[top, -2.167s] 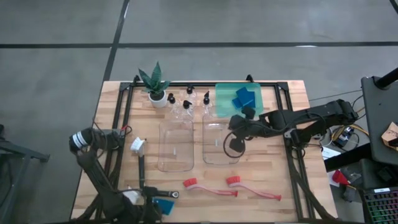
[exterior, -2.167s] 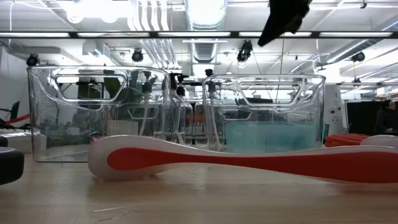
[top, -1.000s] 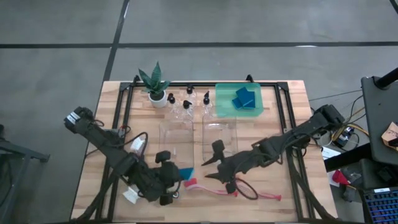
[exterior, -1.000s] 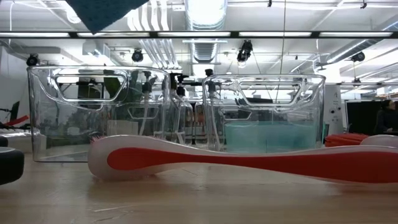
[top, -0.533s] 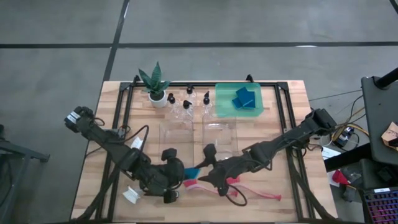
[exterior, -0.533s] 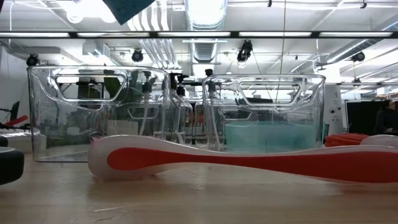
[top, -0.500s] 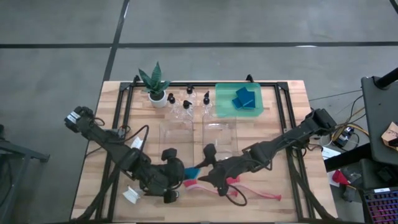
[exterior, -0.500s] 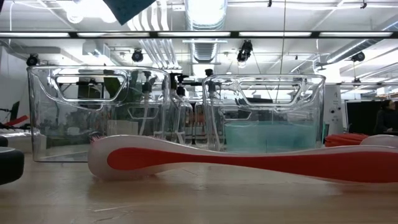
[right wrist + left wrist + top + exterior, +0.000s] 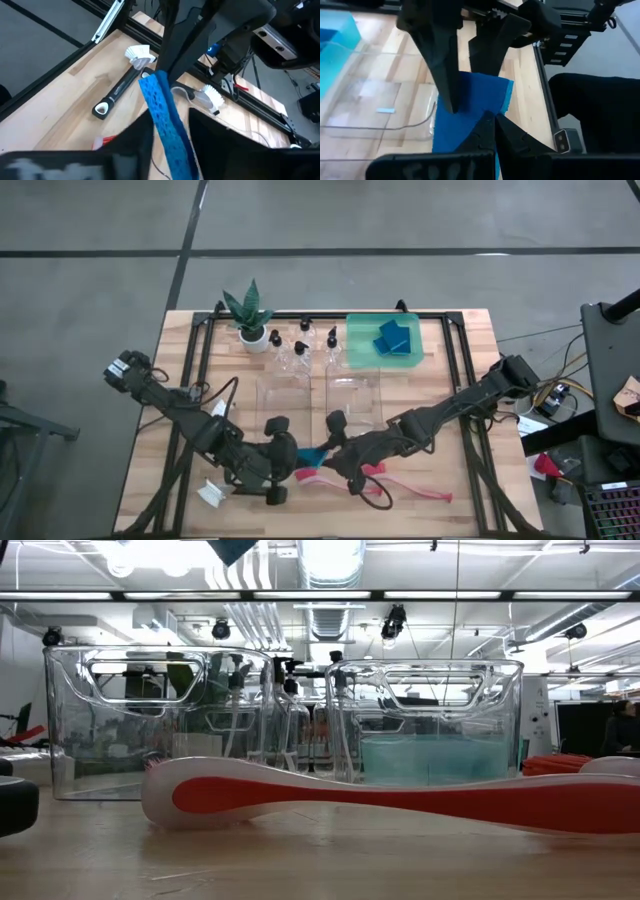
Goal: Pick & Place Kitchen Sink Supplies
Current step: Put the blue sponge into the green bin, then put the red dish brush into the right transparent bin
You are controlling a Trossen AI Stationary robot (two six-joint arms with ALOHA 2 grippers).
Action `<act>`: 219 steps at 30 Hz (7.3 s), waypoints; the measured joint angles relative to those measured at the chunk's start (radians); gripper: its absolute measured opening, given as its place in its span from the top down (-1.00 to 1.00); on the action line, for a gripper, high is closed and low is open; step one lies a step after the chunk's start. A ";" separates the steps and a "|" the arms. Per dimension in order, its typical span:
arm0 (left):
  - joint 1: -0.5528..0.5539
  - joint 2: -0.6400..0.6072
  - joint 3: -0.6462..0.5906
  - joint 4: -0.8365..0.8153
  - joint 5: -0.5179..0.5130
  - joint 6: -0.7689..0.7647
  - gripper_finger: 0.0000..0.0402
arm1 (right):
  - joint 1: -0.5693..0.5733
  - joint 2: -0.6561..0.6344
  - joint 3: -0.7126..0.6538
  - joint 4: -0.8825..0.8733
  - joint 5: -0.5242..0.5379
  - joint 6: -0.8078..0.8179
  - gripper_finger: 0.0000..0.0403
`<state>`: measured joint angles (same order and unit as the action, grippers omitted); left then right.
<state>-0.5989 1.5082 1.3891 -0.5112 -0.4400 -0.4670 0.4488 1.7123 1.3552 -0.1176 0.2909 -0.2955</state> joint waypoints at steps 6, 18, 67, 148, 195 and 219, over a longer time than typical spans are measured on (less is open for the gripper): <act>0.004 0.000 0.000 0.041 -0.019 0.055 0.94 | -0.001 -0.003 0.000 -0.012 0.000 -0.008 0.90; 0.002 -0.055 0.000 0.051 -0.104 0.083 0.13 | -0.009 -0.040 -0.002 -0.276 0.369 0.067 0.91; -0.026 -0.056 -0.066 0.100 -0.108 0.101 -0.06 | -0.962 -0.444 -0.544 -0.189 0.205 0.107 0.91; -0.025 -0.055 -0.087 0.092 -0.129 0.182 -0.06 | 0.112 -0.742 -0.555 -0.398 0.076 0.784 -0.10; -0.024 -0.055 -0.087 0.092 -0.176 0.232 -0.06 | 0.352 0.037 -0.266 -0.660 -0.067 1.292 -0.10; -0.023 -0.055 -0.087 0.100 -0.176 0.233 -0.06 | 0.338 0.111 -0.271 -0.659 -0.135 1.308 0.80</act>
<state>-0.6220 1.4532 1.3025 -0.4107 -0.6155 -0.2340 0.7865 1.8230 1.0843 -0.7768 0.1562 1.0120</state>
